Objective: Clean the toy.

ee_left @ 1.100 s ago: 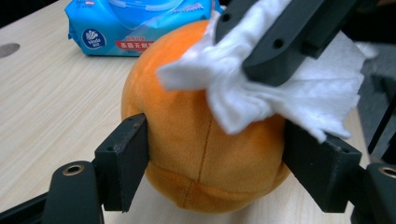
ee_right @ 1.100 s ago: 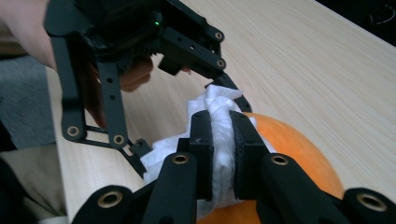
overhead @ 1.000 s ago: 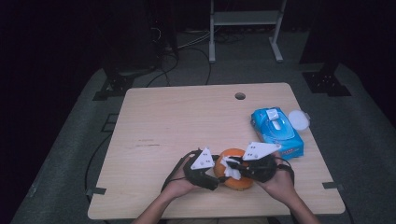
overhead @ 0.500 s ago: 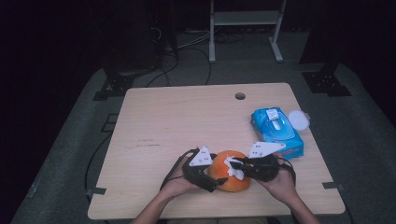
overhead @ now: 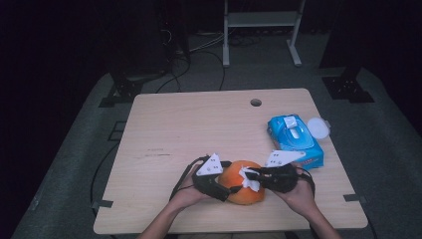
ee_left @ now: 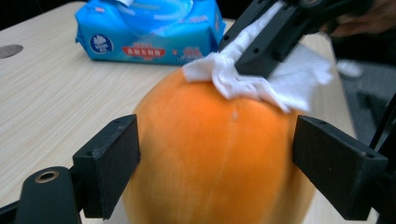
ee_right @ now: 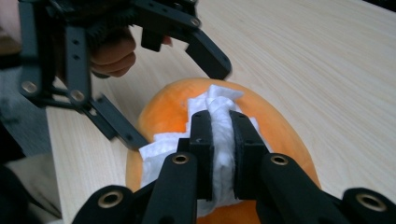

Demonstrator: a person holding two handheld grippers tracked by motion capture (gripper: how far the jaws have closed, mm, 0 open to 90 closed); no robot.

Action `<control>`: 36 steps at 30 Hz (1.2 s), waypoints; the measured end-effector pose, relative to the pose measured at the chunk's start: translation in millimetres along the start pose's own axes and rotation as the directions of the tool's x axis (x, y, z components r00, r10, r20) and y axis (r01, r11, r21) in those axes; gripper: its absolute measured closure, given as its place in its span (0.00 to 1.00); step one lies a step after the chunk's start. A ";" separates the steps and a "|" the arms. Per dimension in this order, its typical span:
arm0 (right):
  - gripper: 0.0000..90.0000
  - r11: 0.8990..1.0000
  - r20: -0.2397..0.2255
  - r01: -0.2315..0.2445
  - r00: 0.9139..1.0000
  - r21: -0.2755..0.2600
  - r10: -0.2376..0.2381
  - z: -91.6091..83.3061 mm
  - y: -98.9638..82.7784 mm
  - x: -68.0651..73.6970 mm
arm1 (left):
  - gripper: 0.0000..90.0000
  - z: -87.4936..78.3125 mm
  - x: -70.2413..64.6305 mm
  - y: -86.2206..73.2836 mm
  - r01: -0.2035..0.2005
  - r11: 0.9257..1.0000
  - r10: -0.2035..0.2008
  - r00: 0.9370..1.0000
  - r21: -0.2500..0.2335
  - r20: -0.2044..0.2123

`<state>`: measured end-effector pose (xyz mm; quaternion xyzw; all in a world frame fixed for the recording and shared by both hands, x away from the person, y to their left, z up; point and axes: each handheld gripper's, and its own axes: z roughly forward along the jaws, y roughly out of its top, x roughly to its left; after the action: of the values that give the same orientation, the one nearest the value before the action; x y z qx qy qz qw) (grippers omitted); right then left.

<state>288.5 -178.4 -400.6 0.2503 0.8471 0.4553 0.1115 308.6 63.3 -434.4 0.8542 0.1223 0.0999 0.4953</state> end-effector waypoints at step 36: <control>0.89 1.000 0.073 0.005 0.997 0.006 -0.005 -6.4 -7.4 -6.2 | 0.26 -8.1 0.3 7.6 0.010 1.000 -0.009 1.000 -0.016 0.021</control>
<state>288.7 -189.6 -403.5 0.2650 0.8444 0.4432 0.1428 307.3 66.4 -423.7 0.8506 0.1203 0.0894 0.5040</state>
